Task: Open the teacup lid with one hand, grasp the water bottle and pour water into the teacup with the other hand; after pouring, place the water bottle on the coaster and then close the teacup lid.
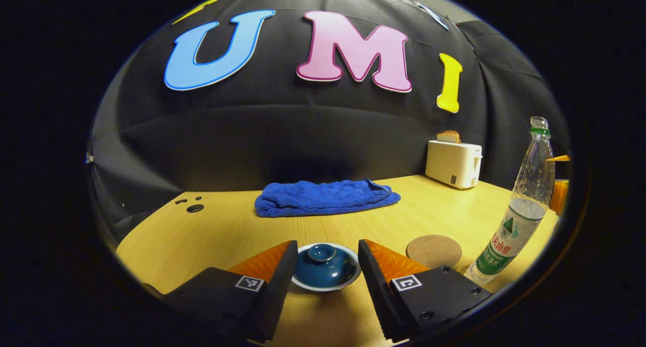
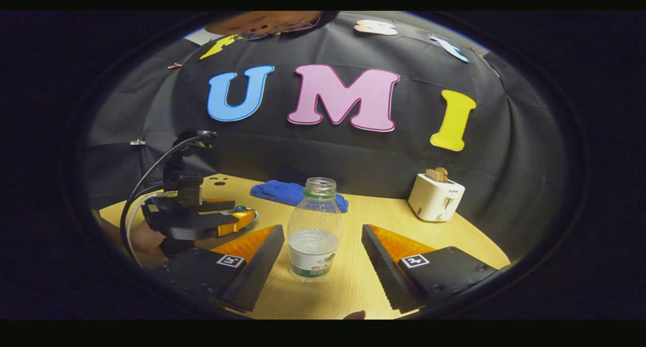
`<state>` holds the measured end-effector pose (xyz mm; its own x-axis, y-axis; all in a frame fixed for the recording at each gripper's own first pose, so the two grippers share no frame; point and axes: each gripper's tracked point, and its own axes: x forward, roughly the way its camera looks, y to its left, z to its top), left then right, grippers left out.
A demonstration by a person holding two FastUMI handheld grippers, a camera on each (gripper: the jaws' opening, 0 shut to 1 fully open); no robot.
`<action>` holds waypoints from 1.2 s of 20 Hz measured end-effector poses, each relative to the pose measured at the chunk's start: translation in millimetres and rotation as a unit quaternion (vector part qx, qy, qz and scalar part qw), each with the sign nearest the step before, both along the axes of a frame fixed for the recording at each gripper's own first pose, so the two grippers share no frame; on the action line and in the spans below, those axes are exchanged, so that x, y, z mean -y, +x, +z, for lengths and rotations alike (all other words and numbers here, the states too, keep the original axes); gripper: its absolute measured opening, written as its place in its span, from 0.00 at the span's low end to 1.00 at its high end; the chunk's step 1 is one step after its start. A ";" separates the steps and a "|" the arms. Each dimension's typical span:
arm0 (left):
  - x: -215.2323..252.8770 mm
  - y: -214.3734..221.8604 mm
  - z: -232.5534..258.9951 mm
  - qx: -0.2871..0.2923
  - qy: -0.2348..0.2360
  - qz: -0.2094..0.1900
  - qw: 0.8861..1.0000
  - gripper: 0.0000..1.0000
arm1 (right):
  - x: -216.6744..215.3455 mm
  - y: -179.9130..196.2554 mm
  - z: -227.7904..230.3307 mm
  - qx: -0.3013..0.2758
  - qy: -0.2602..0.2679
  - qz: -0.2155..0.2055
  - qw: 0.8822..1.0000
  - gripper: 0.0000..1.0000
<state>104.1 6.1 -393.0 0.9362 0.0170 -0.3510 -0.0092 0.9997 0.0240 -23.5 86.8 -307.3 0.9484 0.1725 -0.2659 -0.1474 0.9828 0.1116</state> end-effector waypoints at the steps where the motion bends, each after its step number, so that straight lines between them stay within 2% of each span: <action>1: -0.8 0.3 -1.4 -0.002 0.006 0.001 1.000 0.75 | -0.8 0.7 -5.5 -0.002 0.003 0.001 1.000 0.96; 2: -1.0 1.6 -1.7 -0.003 0.009 0.001 1.000 0.80 | -3.2 1.1 -10.3 -0.004 0.005 0.002 1.000 0.96; 3: -2.4 1.8 -3.0 -0.005 0.010 0.003 1.000 0.72 | -3.8 2.1 -15.7 -0.007 0.009 0.002 1.000 0.96; 6: -5.3 6.5 -1.6 -0.004 0.005 0.005 1.000 0.65 | -5.2 4.3 -26.4 -0.012 0.016 0.002 1.000 0.96; 7: -4.1 7.8 -1.8 -0.003 0.005 0.004 1.000 0.57 | -6.5 4.6 -29.1 -0.011 0.016 0.003 1.000 0.96; 8: -4.6 8.4 -1.9 -0.002 0.006 0.004 1.000 0.58 | -6.9 6.3 -30.4 -0.009 0.014 0.005 1.000 0.96; 9: -7.0 8.2 -1.2 -0.001 0.009 0.010 1.000 0.49 | -5.7 7.5 -30.5 -0.008 0.012 0.006 1.000 0.96; 11: -9.8 10.0 -0.6 0.004 0.006 0.017 1.000 0.40 | -6.0 9.7 -34.7 -0.008 0.011 0.008 1.000 0.96; 12: -8.6 8.2 3.1 0.006 0.002 0.017 1.000 0.30 | -6.3 10.7 -37.3 -0.008 0.013 0.008 1.000 0.96; 14: -10.1 7.3 11.4 0.021 -0.012 0.020 1.000 0.32 | -8.2 12.1 -40.0 -0.009 0.017 0.009 1.000 0.96; 15: -11.0 6.4 21.3 0.032 -0.019 0.020 0.999 0.36 | -8.8 12.5 -42.1 -0.010 0.018 0.009 1.000 0.96; 16: -12.8 5.9 32.6 0.044 -0.022 0.021 0.999 0.32 | -9.6 13.8 -44.1 -0.010 0.018 0.009 1.000 0.96; 17: -13.8 5.2 40.9 0.049 -0.024 0.021 0.998 0.31 | -11.4 13.5 -45.6 -0.010 0.018 0.011 1.000 0.96; 18: -14.7 4.8 48.6 0.048 -0.029 0.022 0.998 0.36 | -11.8 13.8 -48.5 -0.010 0.016 0.011 1.000 0.96; 19: -16.2 4.3 55.2 0.046 -0.037 0.025 0.998 0.31 | -11.9 15.8 -51.4 -0.010 0.016 0.012 1.000 0.96; 22: -25.8 2.1 78.8 0.042 -0.070 0.040 0.996 0.32 | -15.3 20.9 -59.4 -0.012 0.018 0.012 1.000 0.96; 24: -32.2 -0.1 89.9 0.044 -0.075 0.047 0.995 0.31 | -19.3 22.1 -64.8 -0.016 0.017 0.013 1.000 0.96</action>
<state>104.1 38.3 -303.0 0.9605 0.0589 -0.2721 -0.0975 0.9866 -0.1309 -1.4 106.1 -372.1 0.9348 0.2058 -0.2894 -0.1678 0.9742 0.1509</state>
